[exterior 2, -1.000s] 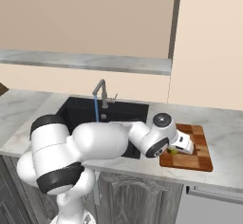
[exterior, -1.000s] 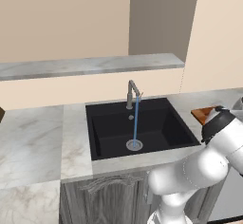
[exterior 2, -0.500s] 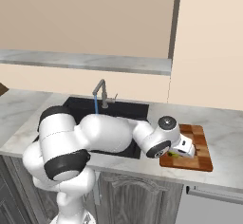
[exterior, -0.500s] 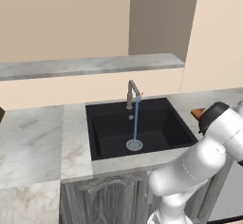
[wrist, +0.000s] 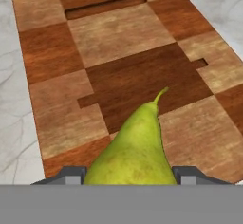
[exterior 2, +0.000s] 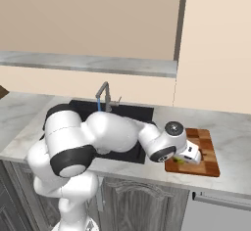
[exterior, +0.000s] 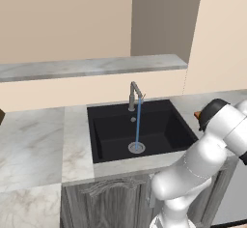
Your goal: Pick the pear from the sink and place it on the cutting board to airdry. Then turn off the sink faucet.
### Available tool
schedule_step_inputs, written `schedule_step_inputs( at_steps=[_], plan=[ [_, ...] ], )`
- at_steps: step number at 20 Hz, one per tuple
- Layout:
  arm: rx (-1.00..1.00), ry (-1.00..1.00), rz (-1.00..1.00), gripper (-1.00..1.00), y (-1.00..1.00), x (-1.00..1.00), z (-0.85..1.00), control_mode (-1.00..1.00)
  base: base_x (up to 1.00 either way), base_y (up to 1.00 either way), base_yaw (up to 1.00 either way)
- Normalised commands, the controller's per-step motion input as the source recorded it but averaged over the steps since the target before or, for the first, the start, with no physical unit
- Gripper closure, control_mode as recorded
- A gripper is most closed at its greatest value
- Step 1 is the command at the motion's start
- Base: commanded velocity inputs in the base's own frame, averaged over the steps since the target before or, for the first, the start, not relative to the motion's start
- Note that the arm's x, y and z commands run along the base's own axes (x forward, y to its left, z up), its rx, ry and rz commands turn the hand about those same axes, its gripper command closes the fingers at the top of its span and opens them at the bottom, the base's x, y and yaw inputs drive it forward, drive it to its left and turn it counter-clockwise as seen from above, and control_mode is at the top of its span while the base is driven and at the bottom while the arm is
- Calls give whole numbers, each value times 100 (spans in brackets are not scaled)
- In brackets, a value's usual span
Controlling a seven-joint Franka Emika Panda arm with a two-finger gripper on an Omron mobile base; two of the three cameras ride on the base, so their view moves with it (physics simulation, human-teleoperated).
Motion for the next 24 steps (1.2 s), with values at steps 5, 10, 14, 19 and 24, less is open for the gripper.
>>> schedule_step_inputs(
  at_steps=[5,10,14,19,24],
  plan=[
    [2,1,0,100,0,8,-17,-100,0,0,0],
    [2,1,0,100,0,7,-17,-100,0,0,0],
    [1,0,0,100,-1,8,-15,-100,0,0,0],
    [1,1,0,100,0,9,-17,-100,0,0,0],
    [0,1,0,-100,0,2,-5,-100,0,0,0]
  ],
)
